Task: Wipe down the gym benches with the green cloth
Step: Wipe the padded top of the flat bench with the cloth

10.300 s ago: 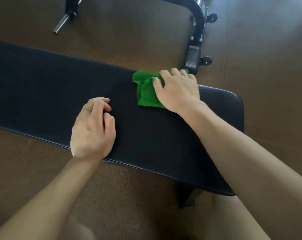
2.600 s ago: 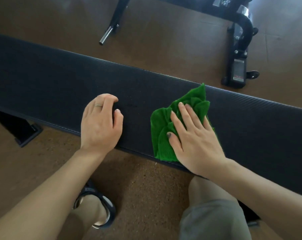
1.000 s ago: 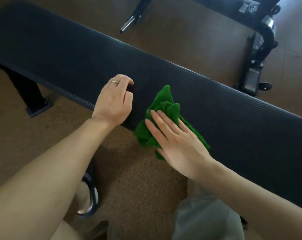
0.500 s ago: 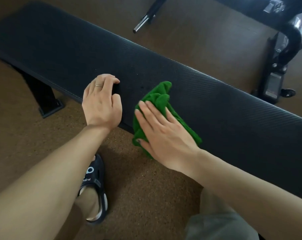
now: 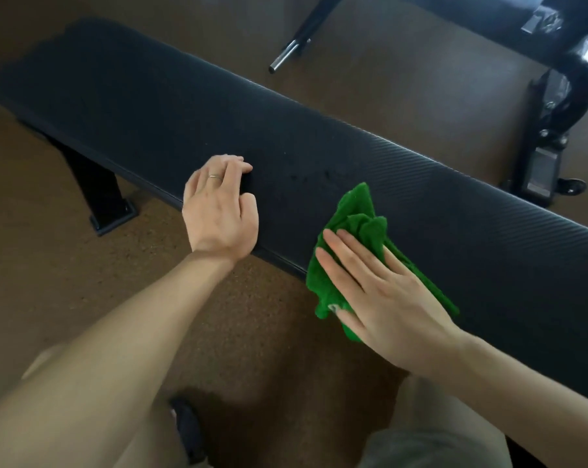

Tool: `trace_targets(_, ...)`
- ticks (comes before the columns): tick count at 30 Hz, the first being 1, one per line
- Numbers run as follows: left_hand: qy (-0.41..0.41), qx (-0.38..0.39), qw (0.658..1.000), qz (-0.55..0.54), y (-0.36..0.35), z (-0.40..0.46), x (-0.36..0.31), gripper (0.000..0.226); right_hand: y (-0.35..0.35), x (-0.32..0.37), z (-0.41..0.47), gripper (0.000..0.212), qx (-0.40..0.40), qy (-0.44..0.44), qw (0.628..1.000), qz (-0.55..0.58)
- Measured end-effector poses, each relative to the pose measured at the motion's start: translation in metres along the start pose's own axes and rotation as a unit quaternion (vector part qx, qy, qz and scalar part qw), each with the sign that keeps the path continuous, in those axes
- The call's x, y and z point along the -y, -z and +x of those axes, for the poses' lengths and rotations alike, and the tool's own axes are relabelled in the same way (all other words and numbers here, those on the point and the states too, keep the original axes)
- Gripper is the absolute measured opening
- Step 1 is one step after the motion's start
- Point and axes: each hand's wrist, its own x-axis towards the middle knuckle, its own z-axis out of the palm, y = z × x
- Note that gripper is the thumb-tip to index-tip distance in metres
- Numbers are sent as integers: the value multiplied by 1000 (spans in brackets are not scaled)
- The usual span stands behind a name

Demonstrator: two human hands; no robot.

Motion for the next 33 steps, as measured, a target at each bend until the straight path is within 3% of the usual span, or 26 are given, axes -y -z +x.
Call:
trace_targets(4, -6, 10, 1000, -10, -2, 2, 2, 42, 7, 13, 55, 74, 8, -7, 1000, 13)
trace_targets(8, -18, 59, 993, -100, 17, 36, 19, 43, 12, 30, 97, 72, -2, -77, 995, 66)
trace_targets(14, -138, 110, 983, -51, 28, 101, 78, 39, 19, 53, 157, 68, -20, -194, 976, 91)
trace_targets(19, -138, 113, 982, -61, 20, 97, 83, 32, 23, 43, 195, 65, -44, -267, 956, 114)
trace_targets(24, -146, 123, 980, -59, 20, 97, 87, 32, 23, 4, 225, 60, -57, -389, 907, 152)
trace_targets(28, -151, 129, 978, -57, 22, 96, 85, 33, 24, 25, 230, 63, -52, -494, 852, 161)
trace_targets(33, -144, 143, 977, -65, 22, 96, 86, 30, 31, 109, 190, 63, -29, -439, 884, 157)
